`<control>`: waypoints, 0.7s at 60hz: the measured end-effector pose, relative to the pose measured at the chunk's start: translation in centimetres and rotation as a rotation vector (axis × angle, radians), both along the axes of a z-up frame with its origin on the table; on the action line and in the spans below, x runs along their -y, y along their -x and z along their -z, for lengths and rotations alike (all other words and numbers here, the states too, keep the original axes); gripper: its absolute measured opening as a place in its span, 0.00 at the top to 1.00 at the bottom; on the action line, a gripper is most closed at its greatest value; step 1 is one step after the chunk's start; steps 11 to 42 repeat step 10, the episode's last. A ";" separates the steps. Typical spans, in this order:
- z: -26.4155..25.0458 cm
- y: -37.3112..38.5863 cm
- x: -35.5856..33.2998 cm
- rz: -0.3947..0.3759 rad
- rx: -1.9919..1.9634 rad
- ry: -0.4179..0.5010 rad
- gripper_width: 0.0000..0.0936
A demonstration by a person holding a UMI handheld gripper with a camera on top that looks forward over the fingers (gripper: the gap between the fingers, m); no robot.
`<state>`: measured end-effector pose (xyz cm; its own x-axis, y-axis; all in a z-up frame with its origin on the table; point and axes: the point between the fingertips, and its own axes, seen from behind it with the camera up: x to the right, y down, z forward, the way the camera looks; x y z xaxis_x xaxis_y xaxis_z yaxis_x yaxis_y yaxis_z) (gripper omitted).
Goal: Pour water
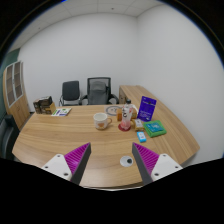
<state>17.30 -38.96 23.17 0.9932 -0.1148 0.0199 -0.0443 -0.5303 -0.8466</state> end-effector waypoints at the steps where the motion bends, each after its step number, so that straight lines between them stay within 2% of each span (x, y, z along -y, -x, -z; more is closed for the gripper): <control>1: -0.1 0.0 0.1 0.001 -0.001 0.001 0.09; 8: -1.1 -0.3 0.1 0.006 0.009 -0.023 0.09; 42: -1.2 -0.4 0.1 0.006 0.014 -0.024 0.09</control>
